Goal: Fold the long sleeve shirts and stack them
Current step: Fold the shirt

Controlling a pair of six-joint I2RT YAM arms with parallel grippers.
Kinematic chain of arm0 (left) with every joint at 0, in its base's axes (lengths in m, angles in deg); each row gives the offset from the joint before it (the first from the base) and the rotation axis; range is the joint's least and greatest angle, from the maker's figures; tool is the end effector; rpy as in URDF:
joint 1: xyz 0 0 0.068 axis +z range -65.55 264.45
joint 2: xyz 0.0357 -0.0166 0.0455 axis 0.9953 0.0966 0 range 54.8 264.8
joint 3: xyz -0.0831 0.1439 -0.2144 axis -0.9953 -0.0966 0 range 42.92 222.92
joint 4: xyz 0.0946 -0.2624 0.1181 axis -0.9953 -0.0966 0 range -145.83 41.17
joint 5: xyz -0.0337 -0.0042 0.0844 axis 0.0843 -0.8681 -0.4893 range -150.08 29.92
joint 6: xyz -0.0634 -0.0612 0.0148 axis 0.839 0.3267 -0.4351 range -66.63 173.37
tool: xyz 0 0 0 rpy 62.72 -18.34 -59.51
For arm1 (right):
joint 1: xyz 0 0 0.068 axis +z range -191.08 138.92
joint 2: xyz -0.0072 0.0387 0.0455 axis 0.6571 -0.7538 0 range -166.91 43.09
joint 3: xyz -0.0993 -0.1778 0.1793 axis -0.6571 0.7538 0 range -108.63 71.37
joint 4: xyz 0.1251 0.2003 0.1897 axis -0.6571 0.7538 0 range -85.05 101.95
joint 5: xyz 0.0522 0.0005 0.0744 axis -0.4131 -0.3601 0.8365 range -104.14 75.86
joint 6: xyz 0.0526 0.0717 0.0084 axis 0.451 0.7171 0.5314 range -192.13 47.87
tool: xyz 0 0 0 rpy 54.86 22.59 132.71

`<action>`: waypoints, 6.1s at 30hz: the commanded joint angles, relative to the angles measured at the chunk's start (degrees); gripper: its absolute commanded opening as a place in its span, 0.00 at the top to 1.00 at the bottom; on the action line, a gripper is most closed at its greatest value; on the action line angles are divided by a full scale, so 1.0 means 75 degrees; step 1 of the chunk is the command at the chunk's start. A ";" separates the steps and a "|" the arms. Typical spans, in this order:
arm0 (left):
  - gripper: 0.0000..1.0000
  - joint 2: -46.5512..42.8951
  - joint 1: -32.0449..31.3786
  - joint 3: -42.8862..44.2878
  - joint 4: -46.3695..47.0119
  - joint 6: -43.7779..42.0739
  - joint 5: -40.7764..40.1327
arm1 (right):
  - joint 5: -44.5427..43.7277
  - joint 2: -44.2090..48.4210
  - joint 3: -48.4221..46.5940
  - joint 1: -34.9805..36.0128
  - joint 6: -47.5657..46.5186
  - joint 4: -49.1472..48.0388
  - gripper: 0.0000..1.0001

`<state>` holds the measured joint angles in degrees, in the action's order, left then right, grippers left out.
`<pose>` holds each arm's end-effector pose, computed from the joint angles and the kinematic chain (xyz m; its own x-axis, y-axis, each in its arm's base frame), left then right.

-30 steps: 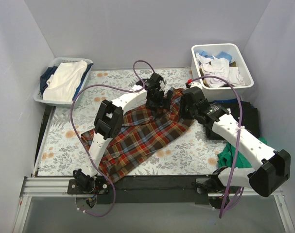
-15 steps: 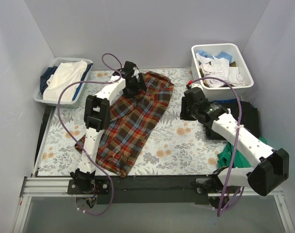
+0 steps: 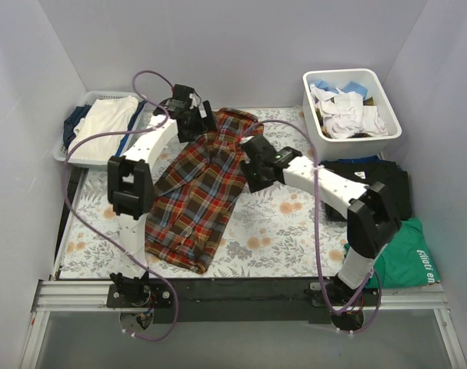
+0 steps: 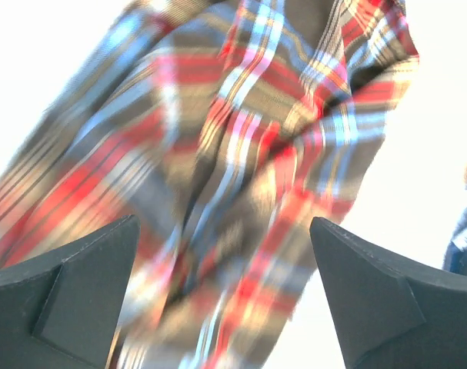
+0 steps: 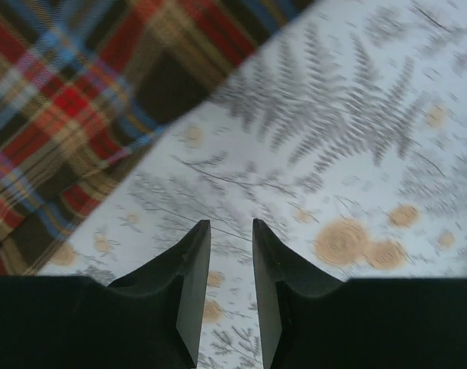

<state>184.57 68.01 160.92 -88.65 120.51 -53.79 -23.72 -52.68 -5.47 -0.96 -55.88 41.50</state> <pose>0.5518 -0.1720 0.1948 -0.6113 -0.7745 -0.1624 -0.5578 0.5673 -0.6058 0.3339 0.2640 0.2121 -0.7625 -0.2818 -0.5824 -0.3645 0.9308 0.0269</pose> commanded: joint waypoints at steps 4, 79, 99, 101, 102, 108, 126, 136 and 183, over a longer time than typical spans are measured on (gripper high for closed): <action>0.05 -0.3741 0.0844 -0.3120 -0.0106 -0.0068 -0.1705 | 0.2233 -0.1433 -0.1438 0.1751 -0.1264 -0.0315 0.63; 0.07 -0.8057 0.1783 -1.0083 -0.1934 0.0365 0.1423 | 0.2814 0.1003 0.1842 -0.0075 -0.0350 -0.0340 0.01; 0.12 -0.7765 0.1630 -1.1233 -0.1594 0.0810 0.2432 | 0.6069 0.0944 0.4091 -0.0450 0.0212 -0.1861 0.13; 0.14 -0.7671 0.1630 -1.1291 -0.1547 0.0811 0.2595 | 0.6515 0.0968 0.4489 -0.0439 0.0364 -0.2119 0.15; 0.15 -0.7647 0.1642 -1.1314 -0.1547 0.0787 0.2654 | 0.6632 0.0968 0.4607 -0.0439 0.0504 -0.2341 0.15; 0.21 -0.7554 0.1630 -1.1385 -0.1547 0.0740 0.2760 | 0.7125 0.0816 0.4960 -0.0439 0.0891 -0.2905 0.16; 0.54 -0.7378 0.1619 -1.0963 -0.1360 0.0459 0.3252 | 0.6622 -0.0297 0.4350 -0.0439 0.1314 -0.3035 0.53; 0.67 -0.7260 0.1548 -1.0764 -0.1056 0.0319 0.3709 | 0.6411 -0.0321 0.4151 -0.0427 0.1255 -0.2765 0.99; 1.00 -0.4215 0.0494 -0.5082 -0.0492 0.0893 0.1658 | 0.7441 -0.0939 -0.0112 -0.3016 0.0013 -0.0936 0.99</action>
<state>148.24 71.72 115.72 -94.90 128.83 -38.91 28.71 -55.63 -0.29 -22.14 -55.99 35.08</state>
